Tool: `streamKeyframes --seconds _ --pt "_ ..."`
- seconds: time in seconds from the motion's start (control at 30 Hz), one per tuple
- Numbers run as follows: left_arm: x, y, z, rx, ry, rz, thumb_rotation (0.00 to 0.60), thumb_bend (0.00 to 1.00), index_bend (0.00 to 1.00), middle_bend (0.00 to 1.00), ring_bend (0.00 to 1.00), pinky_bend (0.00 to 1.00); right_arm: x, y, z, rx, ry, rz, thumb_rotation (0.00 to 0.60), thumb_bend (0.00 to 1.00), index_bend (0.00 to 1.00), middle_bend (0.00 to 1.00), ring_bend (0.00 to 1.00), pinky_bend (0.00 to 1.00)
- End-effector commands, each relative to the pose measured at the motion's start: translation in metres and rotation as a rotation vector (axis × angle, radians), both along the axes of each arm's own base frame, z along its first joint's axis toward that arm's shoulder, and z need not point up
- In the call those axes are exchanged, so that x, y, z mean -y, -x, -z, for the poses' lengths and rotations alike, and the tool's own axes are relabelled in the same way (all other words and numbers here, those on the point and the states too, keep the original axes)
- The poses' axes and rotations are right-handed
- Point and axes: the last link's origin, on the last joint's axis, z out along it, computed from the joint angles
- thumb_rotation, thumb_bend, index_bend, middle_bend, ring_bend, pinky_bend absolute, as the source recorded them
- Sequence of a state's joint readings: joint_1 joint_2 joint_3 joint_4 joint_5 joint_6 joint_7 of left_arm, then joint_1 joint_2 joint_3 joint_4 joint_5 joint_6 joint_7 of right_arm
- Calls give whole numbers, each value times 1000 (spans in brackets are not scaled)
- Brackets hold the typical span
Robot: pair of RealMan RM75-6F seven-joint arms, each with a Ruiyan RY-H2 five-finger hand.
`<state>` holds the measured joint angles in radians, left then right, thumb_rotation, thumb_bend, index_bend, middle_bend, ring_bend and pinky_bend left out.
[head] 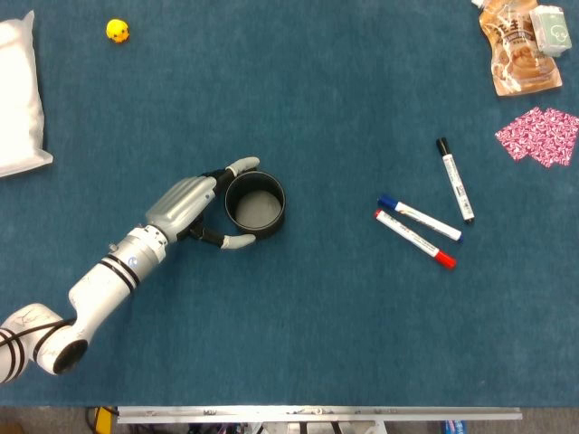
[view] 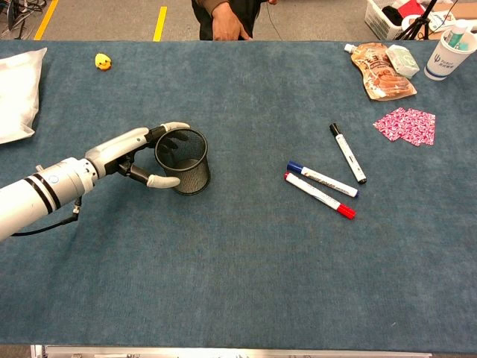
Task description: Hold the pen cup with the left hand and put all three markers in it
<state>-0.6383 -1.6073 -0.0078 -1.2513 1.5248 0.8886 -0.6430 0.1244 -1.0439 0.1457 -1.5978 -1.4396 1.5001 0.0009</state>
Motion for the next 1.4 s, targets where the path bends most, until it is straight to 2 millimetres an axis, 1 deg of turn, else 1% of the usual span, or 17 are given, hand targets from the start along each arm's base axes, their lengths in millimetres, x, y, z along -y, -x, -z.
streamKeyframes --seconds 0.03,0.2,0.33,0.4,0.43,0.57,0.63,0.73,0.87,1.07,1.2,1.27,1.4 --pt "0 -2 3 7 7 -3 418 166 47 124 157 172 0 0 -1 0 4 1 600 238 348 354 268 238" --pt "-2 -6 9 22 12 -8 417 166 51 128 157 172 -2 2 -3 -1 14 5 600 239 348 354 268 238" --pt "-5 -8 12 42 -2 -17 421 166 119 185 171 172 -3 3 -4 -1 18 7 600 239 348 354 268 238" --pt "-6 -9 13 57 -9 -25 463 166 170 235 187 173 -3 3 -5 0 19 6 600 239 348 354 268 238" --pt "-6 -10 13 62 -12 -29 497 166 197 261 202 174 -3 3 -5 0 20 5 600 239 348 354 268 238" --pt "-6 -10 15 78 -17 -44 564 166 254 314 247 179 -3 3 -5 0 22 4 600 239 348 354 268 238" --pt "-7 -10 14 94 -23 -53 593 166 274 331 262 179 -3 3 -4 -1 15 3 600 239 348 354 268 238" --pt "-7 -10 10 99 -30 -50 600 166 283 345 272 178 -1 1 -2 -8 -7 -8 600 240 348 354 268 238" --pt "-8 -12 -3 97 -47 -31 600 166 283 346 273 178 3 -6 3 -25 -53 -40 600 240 348 354 268 238" --pt "-11 -15 -29 92 -57 -28 600 166 281 346 272 178 15 -23 17 -101 -201 -118 600 241 348 354 268 238" --pt "-11 -18 -46 93 -63 -37 600 166 277 344 272 178 26 -37 31 -157 -305 -189 600 243 351 354 268 238" --pt "-10 -19 -57 96 -73 -43 600 166 273 343 271 179 31 -46 41 -173 -366 -226 600 243 367 354 268 238" --pt "-6 -19 -71 90 -92 -46 600 166 269 341 271 179 38 -60 60 -186 -459 -276 600 243 386 355 264 238"
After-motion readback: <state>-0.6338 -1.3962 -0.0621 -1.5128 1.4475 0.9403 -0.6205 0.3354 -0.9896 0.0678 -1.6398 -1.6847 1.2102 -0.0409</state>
